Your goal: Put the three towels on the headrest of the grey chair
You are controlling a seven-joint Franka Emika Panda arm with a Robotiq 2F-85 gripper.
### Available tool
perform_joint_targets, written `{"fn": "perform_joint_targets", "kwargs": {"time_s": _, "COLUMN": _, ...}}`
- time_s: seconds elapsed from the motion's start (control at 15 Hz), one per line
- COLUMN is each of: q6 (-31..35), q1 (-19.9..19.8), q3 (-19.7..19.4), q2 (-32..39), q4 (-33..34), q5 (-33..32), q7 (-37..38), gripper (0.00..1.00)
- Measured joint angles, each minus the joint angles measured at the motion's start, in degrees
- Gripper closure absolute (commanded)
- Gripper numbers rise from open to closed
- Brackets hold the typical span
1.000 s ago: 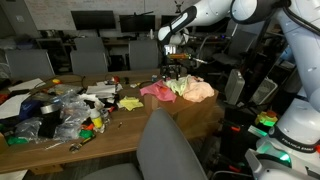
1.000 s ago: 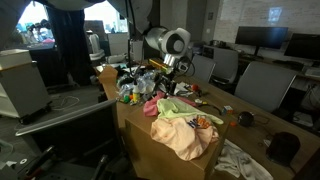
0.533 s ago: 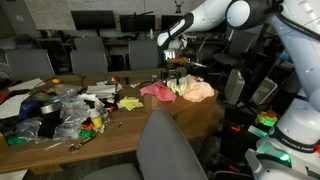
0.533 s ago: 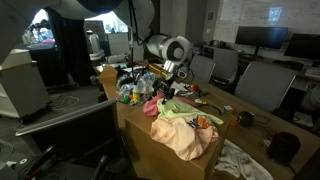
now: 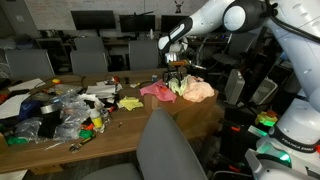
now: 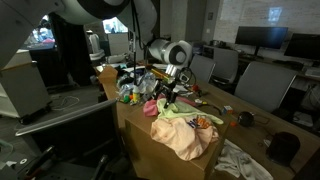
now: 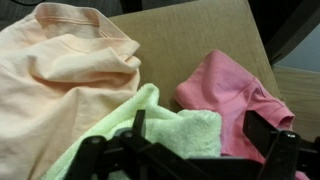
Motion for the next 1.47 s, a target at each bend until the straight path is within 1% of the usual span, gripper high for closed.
{"fn": "perform_joint_targets", "kwargs": {"time_s": 0.33, "q6": 1.78, "q1": -0.27, "q3": -1.15, "q2": 0.12, "q4": 1.99, "q5": -0.08, "q7": 0.33, "gripper": 0.00}}
{"fn": "perform_joint_targets", "kwargs": {"time_s": 0.87, "q6": 3.36, "q1": -0.41, "q3": -0.84, "q2": 1.31, "q4": 3.12, "q5": -0.08, "q7": 1.05, "gripper": 0.00}}
{"fn": "perform_joint_targets", "kwargs": {"time_s": 0.93, "q6": 3.37, "q1": -0.41, "q3": -0.80, "q2": 1.61, "q4": 3.18, "q5": -0.08, "q7": 1.10, "gripper": 0.18}}
{"fn": "perform_joint_targets", "kwargs": {"time_s": 1.0, "q6": 3.37, "q1": -0.41, "q3": -0.80, "q2": 1.92, "q4": 3.29, "q5": -0.08, "q7": 1.13, "gripper": 0.27}}
{"fn": "perform_joint_targets", "kwargs": {"time_s": 1.33, "q6": 3.37, "q1": -0.41, "q3": -0.80, "q2": 3.07, "q4": 3.70, "q5": -0.08, "q7": 1.19, "gripper": 0.67}}
{"fn": "perform_joint_targets", "kwargs": {"time_s": 1.47, "q6": 3.37, "q1": -0.41, "q3": -0.80, "q2": 3.13, "q4": 3.70, "q5": -0.08, "q7": 1.19, "gripper": 0.81}}
